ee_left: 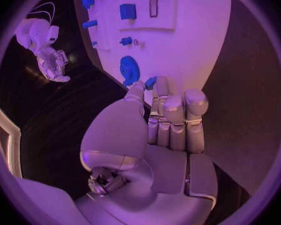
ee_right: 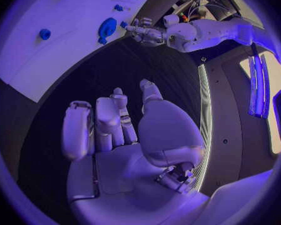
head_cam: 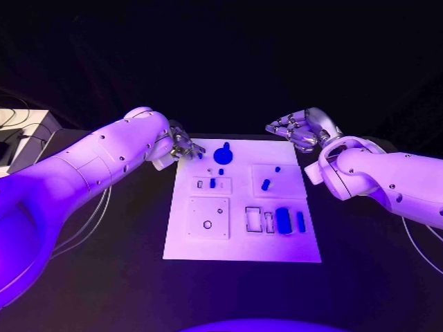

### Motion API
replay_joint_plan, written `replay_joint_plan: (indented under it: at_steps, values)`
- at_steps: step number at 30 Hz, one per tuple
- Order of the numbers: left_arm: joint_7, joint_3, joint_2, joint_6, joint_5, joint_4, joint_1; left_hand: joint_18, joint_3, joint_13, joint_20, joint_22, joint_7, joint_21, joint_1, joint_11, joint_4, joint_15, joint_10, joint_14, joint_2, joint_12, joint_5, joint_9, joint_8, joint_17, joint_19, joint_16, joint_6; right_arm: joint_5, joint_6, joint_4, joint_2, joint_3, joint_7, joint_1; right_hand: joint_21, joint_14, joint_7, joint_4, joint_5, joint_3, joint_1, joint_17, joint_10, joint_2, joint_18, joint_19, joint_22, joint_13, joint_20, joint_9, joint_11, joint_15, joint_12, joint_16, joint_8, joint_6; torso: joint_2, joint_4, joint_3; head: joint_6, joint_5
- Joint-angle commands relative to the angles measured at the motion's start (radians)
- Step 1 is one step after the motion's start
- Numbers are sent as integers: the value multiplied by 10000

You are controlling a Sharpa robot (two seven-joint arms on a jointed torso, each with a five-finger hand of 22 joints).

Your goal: Assemble the parts on the task board

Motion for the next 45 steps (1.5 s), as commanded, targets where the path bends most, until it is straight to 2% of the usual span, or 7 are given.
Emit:
replay_joint_plan:
  at_steps: [1,15,16,22,31,34,45]
  values:
    - [134,-5,41,104,98,-25,21,-152,84,-7,-72,36,-19,90,66,-47,-97,-5,122,80,47,-62,7,17,-75,48,47,53,116,-95,37,17,9,7,93,4,-28,-10,47,-60,53,3,-7,5,-19,72,43,845,1924,8,1,-9,-61,41,-26,-59,-55,32,9,2,-1,-13,-5]
    - [202,-26,68,182,176,-29,19,-219,783,-28,-129,119,-77,136,276,-89,-298,-43,287,148,116,-307,63,94,-491,375,85,83,348,-110,47,22,22,8,94,5,-16,-9,45,-76,87,23,7,3,-4,111,40,846,1926,21,-2,-12,-65,38,-14,-57,-55,41,5,5,5,-63,3]
    - [210,-26,66,191,184,-25,18,-221,1109,-52,-141,118,-84,131,504,-91,-413,-61,249,148,160,-362,119,85,-527,388,82,83,317,-110,48,19,26,8,96,5,-16,-9,45,-76,87,23,7,3,-4,111,40,846,1926,21,-2,-12,-65,38,-14,-57,-55,41,2,4,7,-63,-2]
    - [242,-28,50,255,209,18,18,-228,4760,-209,-148,177,45,163,-7,-64,-1065,-45,393,166,-839,-632,324,445,-420,496,82,72,205,-111,51,3,35,8,100,5,-23,-9,44,-82,106,27,5,2,2,118,42,845,1924,29,-2,-14,-65,39,-6,-57,-57,42,-3,14,5,-58,-4]
    - [235,-30,12,150,167,143,17,-245,6234,-94,-196,320,13,327,-890,-137,-1835,-90,546,309,-1077,-518,615,1321,-111,742,190,122,99,-109,57,-3,39,8,103,5,-23,-9,44,-82,106,27,5,2,2,118,42,845,1924,29,-2,-14,-65,39,-6,-57,-57,42,3,7,8,-47,8]
    - [230,-30,-8,65,144,181,17,-264,6299,-74,-217,387,-8,421,-944,-163,-1912,-107,608,328,-1138,-482,847,1426,-94,842,261,153,150,-107,59,-7,40,8,103,5,-23,-9,44,-82,106,27,5,2,2,118,42,845,1924,29,-2,-14,-65,39,-6,-57,-57,42,6,6,8,-44,9]
    - [195,-29,-224,-321,214,502,20,-357,5872,0,-331,651,-133,778,-1148,-295,-2251,-207,928,474,-1339,-356,2758,1719,-187,1495,480,538,509,-92,60,-22,34,8,106,5,-23,-9,44,-82,106,27,5,2,2,118,42,845,1924,29,-2,-14,-65,39,-6,-57,-57,42,-6,20,3,-37,31]
